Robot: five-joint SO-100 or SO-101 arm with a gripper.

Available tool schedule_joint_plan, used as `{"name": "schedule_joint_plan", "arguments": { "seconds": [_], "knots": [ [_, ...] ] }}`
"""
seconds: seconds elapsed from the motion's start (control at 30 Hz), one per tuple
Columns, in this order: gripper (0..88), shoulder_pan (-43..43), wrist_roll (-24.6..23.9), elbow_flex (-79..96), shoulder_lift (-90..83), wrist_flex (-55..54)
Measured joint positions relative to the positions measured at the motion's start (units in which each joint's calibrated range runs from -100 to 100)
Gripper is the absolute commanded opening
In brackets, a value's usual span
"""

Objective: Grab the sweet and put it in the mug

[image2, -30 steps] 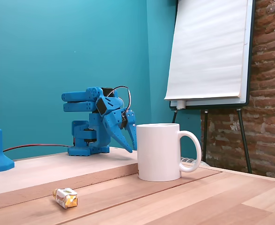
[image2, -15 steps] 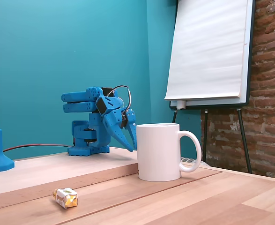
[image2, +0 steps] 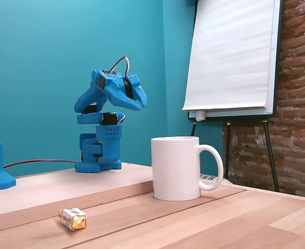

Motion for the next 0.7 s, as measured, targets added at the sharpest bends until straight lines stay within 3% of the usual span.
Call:
{"name": "schedule_joint_plan", "arguments": {
  "seconds": [0.4, 0.7],
  "knots": [
    [3.5, 11.82, 0.10, -7.98, 23.71, -0.16],
    [3.5, 13.22, 0.10, -13.90, 43.96, -0.16]
  ]
}}
